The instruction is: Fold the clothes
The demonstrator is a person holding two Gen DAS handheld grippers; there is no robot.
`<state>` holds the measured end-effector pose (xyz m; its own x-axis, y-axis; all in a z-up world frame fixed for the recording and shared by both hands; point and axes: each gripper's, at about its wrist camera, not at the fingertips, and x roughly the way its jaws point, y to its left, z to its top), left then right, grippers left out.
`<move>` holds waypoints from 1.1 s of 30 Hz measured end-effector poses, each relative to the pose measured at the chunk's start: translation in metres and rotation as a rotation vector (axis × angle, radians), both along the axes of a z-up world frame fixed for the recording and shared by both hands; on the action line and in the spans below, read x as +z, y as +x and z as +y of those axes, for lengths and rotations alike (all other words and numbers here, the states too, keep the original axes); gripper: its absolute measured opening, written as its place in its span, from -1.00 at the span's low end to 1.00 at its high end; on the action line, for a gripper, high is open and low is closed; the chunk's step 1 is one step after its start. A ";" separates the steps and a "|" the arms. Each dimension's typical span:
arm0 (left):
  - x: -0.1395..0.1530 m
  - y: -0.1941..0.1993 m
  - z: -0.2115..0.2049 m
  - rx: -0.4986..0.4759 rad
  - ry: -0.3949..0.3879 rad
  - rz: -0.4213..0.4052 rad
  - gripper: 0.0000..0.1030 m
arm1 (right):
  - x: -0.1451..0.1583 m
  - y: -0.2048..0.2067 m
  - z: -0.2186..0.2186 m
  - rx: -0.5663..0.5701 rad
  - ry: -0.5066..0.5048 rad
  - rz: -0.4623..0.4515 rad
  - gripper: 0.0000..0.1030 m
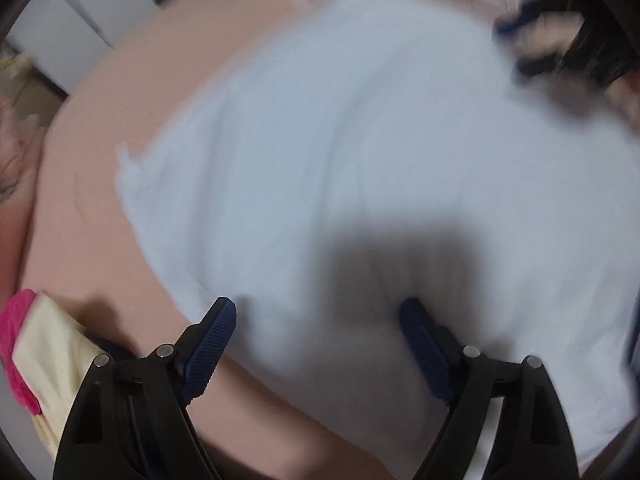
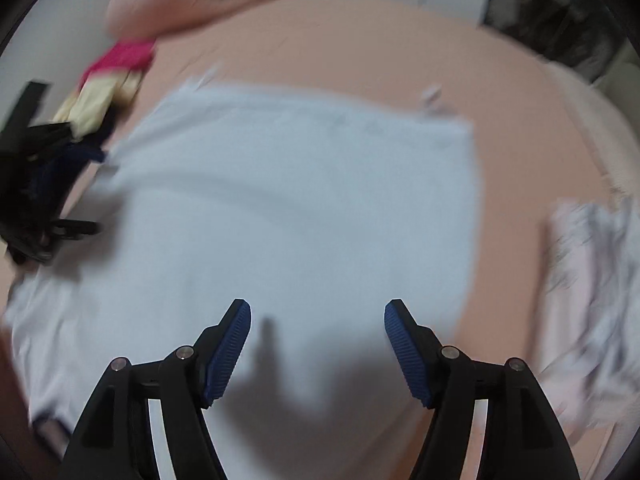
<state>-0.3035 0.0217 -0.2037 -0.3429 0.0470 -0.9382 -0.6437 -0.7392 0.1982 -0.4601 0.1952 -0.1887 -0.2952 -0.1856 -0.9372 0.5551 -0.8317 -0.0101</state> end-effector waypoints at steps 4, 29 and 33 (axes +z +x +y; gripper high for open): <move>0.012 0.020 -0.038 0.217 0.012 -0.120 0.69 | -0.014 0.055 0.017 0.074 0.141 0.006 0.35; 0.017 0.114 0.040 0.381 0.251 0.035 0.69 | 0.013 0.256 0.019 -0.185 -0.005 0.010 0.35; -0.007 0.156 0.057 0.332 0.047 0.001 0.69 | 0.007 0.292 0.026 -0.125 0.069 -0.017 0.45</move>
<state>-0.1476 0.0789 -0.2105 -0.3473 -0.0241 -0.9374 -0.3662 -0.9168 0.1592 -0.1679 0.2209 -0.1816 -0.2963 -0.0830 -0.9515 0.4479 -0.8919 -0.0617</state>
